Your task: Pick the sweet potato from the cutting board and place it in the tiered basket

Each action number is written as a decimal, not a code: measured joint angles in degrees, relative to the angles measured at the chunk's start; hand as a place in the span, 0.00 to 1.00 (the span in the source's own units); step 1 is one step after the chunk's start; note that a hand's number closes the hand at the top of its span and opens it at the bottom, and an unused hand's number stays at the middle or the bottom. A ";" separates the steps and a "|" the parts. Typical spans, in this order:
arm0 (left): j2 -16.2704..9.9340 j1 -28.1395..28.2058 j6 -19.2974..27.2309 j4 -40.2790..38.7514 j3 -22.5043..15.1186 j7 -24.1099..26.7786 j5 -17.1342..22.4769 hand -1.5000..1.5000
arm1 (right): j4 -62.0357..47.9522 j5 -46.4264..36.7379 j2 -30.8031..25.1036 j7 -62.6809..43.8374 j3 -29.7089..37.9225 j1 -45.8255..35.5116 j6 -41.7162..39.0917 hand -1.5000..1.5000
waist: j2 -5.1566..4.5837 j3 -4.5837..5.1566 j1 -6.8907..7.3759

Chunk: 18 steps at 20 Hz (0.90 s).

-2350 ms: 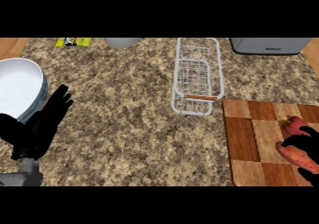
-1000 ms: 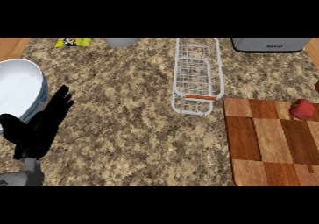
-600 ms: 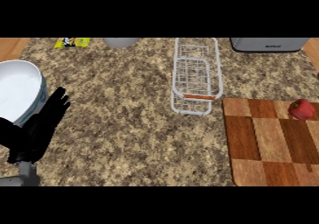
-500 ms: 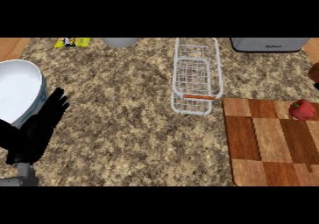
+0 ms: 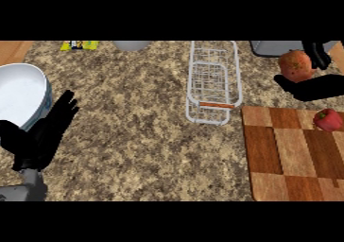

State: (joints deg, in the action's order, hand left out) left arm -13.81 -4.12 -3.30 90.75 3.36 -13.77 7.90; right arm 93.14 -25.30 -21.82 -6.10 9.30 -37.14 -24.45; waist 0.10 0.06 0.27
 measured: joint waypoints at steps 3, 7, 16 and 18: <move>-0.05 0.01 -0.68 -0.28 0.45 0.51 -0.12 0.50 | 0.44 -1.08 2.42 -4.90 -2.57 -2.58 0.21 1.00 | -0.03 -0.03 0.03; -0.07 -1.42 -0.84 -0.76 1.12 -0.64 -0.14 0.50 | -1.16 -4.01 5.52 -8.61 -5.91 -4.26 1.98 1.00 | -0.08 -0.03 0.04; 2.17 -0.77 -0.47 -1.86 0.49 1.89 -2.65 0.50 | -10.19 -8.89 8.95 -7.52 -8.94 -6.97 6.10 1.00 | -0.14 -0.05 0.12; 1.59 -0.64 -1.01 -0.50 1.20 0.35 -1.90 0.50 | -11.70 -10.90 9.84 -6.77 -9.96 -6.95 8.24 1.00 | -0.13 -0.04 0.18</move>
State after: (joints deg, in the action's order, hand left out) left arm -12.23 -4.76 -4.31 90.25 4.57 -13.43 6.00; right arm 81.44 -36.20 -11.97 -12.87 -0.66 -44.09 -16.21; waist -0.02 0.02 0.45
